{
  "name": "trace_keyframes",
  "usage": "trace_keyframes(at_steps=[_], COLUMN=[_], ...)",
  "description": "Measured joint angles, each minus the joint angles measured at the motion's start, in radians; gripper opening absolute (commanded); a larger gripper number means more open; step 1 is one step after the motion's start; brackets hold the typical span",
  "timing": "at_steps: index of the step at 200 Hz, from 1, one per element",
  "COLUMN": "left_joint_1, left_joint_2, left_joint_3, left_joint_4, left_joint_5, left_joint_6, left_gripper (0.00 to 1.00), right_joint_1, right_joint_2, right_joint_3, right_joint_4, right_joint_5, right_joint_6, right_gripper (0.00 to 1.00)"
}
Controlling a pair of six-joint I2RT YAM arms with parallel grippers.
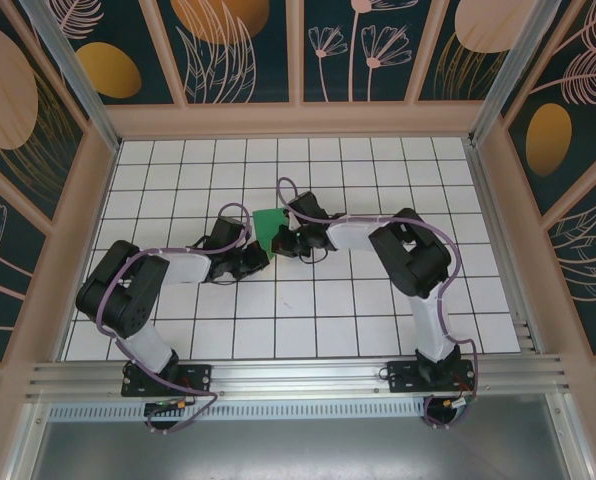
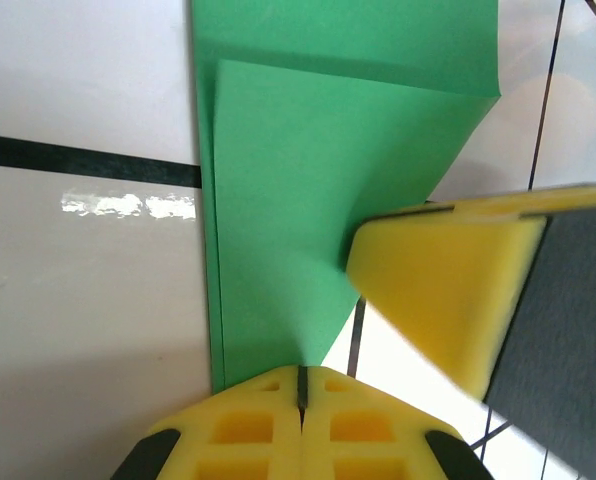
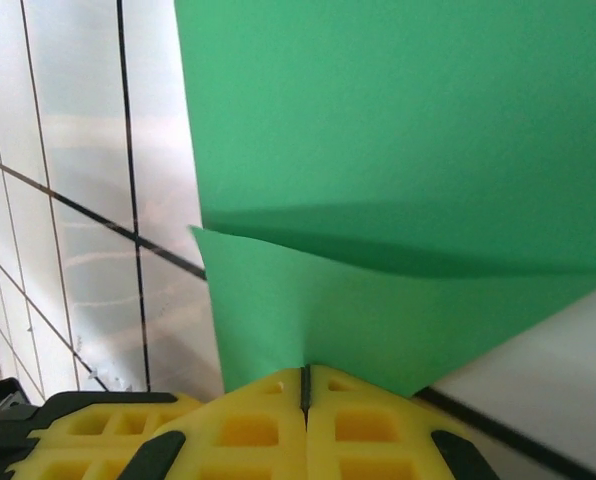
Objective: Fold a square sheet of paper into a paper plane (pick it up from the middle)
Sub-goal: Third fold the triangle at the center of the table.
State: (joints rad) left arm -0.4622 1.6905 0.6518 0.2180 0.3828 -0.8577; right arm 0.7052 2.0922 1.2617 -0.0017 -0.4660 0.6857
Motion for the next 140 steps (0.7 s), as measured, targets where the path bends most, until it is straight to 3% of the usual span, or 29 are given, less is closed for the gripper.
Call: trace_keyframes(at_steps=[98,127,140], left_joint_1=[0.000,-0.002,-0.002], left_joint_2=[-0.006,-0.021,-0.039], left_joint_3=[-0.038,-0.037,-0.037], left_joint_4=[0.070,0.050,0.017], left_joint_5=[-0.001,-0.006,-0.010], left_joint_6=[0.003,0.016,0.023], left_gripper=[0.02,0.08,0.15], right_joint_1=[-0.151,-0.199,-0.204], right_joint_2=[0.069,0.067,0.055], right_joint_3=[0.108,0.116,0.111], right_joint_4=[-0.054,-0.060,-0.062], right_joint_5=[-0.069,-0.029,-0.006], right_joint_6=[-0.146,-0.165,-0.165], right_gripper=[0.07,0.13,0.17])
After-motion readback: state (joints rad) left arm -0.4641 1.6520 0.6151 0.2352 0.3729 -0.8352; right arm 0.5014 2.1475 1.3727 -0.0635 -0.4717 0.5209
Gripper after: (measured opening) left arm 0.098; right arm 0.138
